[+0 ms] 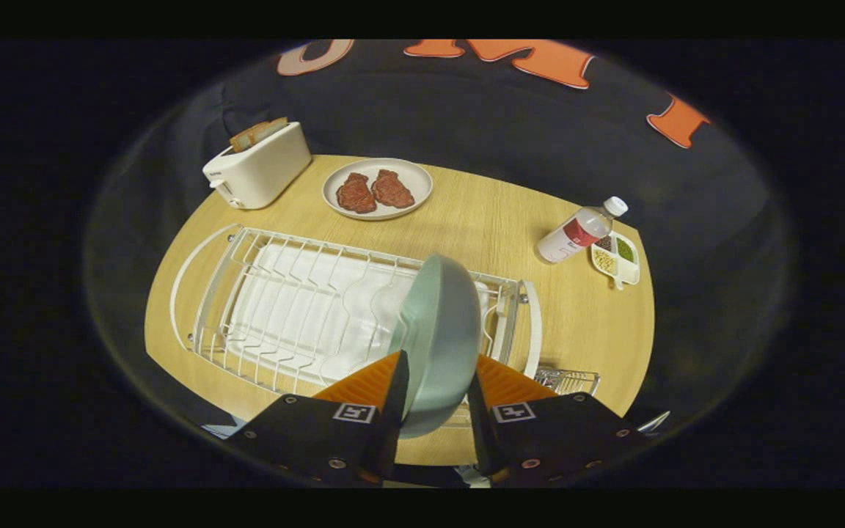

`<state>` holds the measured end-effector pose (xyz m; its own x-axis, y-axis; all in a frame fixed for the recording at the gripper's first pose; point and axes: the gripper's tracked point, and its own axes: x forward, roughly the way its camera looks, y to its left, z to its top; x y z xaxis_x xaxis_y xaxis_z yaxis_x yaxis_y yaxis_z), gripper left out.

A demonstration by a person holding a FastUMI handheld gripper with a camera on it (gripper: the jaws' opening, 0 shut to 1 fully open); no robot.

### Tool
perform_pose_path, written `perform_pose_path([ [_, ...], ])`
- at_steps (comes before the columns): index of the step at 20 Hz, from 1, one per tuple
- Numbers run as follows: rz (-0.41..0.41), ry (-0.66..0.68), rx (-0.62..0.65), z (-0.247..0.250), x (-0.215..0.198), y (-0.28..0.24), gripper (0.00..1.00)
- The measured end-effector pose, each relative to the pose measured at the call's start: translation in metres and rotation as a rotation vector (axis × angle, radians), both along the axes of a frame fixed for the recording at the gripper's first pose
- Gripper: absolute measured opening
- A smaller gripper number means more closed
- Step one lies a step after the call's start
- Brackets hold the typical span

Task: Take the plate from the dish rack, then take the spoon from the basket and place it into the plate.

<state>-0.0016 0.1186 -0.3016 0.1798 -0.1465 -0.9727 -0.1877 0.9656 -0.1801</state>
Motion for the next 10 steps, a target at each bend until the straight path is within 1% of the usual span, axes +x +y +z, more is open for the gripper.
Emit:
perform_pose_path([
  [5, -0.031, -0.028, -0.117, 0.003, -0.004, 0.004, 0.37],
  [8, -0.093, -0.041, -0.182, 0.007, -0.005, -0.003, 0.31],
  [10, -0.137, -0.078, -0.223, 0.015, 0.0, -0.01, 0.27],
])
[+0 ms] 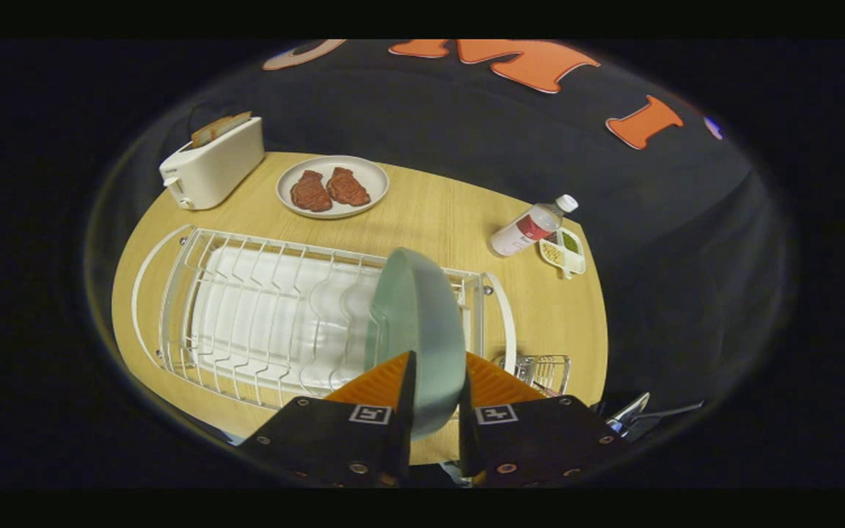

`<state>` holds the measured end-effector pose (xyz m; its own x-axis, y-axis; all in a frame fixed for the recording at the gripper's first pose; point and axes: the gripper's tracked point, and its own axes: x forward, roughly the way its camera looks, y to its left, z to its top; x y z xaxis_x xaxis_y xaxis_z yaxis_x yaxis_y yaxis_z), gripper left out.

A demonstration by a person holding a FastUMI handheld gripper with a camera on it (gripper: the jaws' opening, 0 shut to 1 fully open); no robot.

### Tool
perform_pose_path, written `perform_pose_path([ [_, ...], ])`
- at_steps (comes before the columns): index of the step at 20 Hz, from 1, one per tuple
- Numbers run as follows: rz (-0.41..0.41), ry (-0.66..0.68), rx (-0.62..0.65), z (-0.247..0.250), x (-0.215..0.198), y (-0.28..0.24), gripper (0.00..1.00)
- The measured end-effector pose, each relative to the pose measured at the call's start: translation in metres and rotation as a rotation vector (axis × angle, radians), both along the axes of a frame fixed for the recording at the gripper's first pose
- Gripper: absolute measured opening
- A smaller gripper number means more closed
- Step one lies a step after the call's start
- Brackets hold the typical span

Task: Take the plate from the dish rack, then take the spoon from the basket and place it into the plate.

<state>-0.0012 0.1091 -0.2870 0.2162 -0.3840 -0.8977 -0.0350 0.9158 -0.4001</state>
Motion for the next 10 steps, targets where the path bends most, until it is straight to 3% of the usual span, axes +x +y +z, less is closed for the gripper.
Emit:
perform_pose_path([
  [7, -0.055, -0.103, -0.1, 0.031, 0.005, -0.028, 0.2],
  [10, -0.079, -0.118, -0.061, 0.039, -0.007, -0.027, 0.2],
])
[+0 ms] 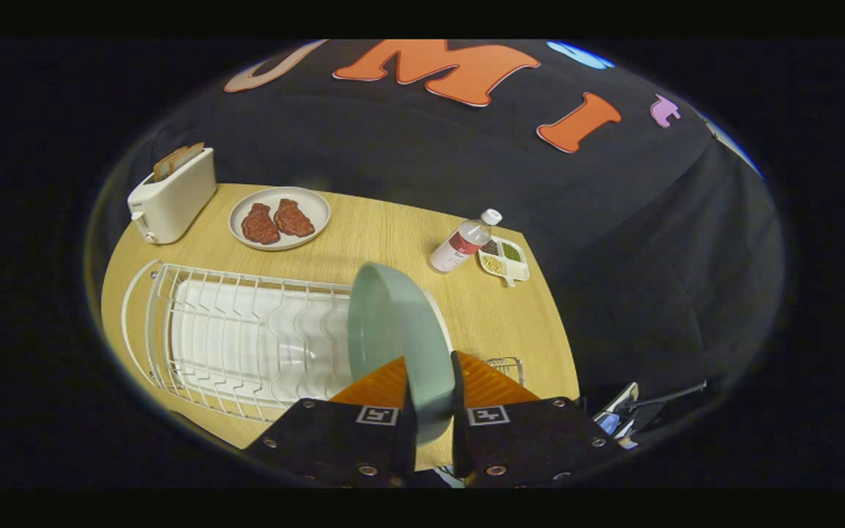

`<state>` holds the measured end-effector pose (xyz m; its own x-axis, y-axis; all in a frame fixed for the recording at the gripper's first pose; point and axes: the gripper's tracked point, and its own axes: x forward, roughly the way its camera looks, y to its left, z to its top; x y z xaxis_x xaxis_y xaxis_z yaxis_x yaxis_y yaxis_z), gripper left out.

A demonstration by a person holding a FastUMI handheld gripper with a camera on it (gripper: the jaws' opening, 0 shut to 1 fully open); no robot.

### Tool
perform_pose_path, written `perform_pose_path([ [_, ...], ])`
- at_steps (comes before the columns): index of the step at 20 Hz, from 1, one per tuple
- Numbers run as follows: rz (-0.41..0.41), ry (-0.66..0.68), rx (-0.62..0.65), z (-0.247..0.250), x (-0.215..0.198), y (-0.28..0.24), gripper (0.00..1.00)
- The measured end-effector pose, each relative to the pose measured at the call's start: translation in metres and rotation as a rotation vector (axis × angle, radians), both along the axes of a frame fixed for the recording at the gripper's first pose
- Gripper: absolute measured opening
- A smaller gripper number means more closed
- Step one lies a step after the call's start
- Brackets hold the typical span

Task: Take the plate from the dish rack, then take the spoon from the basket and place it into the plate.

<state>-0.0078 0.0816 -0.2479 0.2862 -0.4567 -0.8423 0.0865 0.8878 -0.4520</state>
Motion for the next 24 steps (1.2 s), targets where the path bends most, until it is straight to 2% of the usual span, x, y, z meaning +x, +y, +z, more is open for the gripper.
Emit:
perform_pose_path([
  [2, -0.021, -0.012, 0.051, 0.004, -0.01, 0.0, 0.2],
  [6, -0.09, 0.018, 0.304, 0.006, -0.049, 0.023, 0.2],
  [13, -0.15, 0.012, 0.569, 0.023, -0.098, 0.018, 0.2],
  [16, -0.127, 0.003, 0.679, 0.024, -0.118, 0.013, 0.2],
  [24, -0.052, 0.03, 0.866, 0.002, -0.176, -0.008, 0.2],
])
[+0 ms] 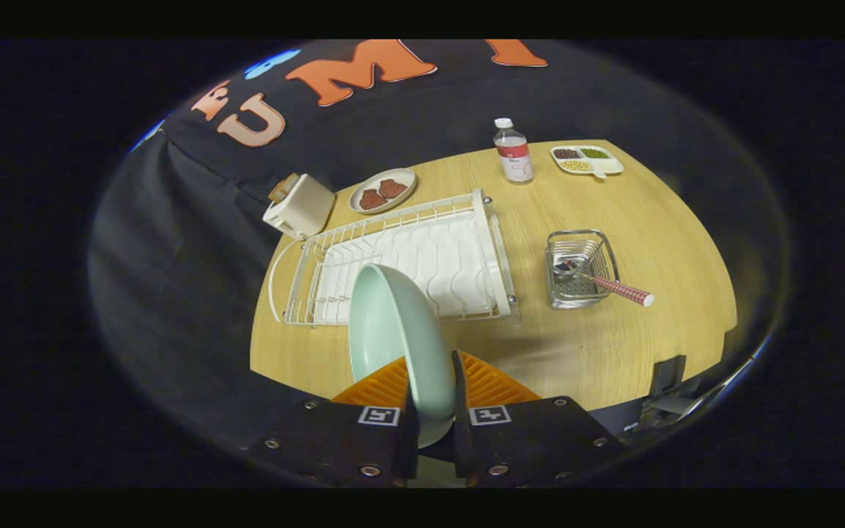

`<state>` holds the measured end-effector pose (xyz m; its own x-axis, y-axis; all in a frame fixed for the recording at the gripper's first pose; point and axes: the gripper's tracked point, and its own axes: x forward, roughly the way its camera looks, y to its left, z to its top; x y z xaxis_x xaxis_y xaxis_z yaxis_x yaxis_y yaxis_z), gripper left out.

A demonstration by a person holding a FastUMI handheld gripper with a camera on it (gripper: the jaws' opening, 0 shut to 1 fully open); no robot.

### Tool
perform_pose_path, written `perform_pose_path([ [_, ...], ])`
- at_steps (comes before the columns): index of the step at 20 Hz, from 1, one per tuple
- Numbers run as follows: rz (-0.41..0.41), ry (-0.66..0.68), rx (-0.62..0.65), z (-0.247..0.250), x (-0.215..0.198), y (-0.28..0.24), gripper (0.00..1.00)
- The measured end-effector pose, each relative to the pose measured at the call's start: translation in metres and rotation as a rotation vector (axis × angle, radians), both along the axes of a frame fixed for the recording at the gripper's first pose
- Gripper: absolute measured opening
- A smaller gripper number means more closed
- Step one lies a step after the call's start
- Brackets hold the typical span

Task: Take the plate from the dish rack, then take the spoon from the basket and place it into the plate.

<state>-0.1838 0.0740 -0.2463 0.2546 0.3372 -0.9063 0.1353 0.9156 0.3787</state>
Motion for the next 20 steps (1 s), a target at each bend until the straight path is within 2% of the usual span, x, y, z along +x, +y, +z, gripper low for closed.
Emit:
perform_pose_path([
  [5, -0.041, 0.016, 0.148, -0.027, -0.029, -0.009, 0.2],
  [11, -0.076, -0.003, 0.21, -0.066, -0.048, -0.021, 0.2],
  [20, -0.119, 0.013, 0.273, -0.115, -0.067, -0.012, 0.22],
])
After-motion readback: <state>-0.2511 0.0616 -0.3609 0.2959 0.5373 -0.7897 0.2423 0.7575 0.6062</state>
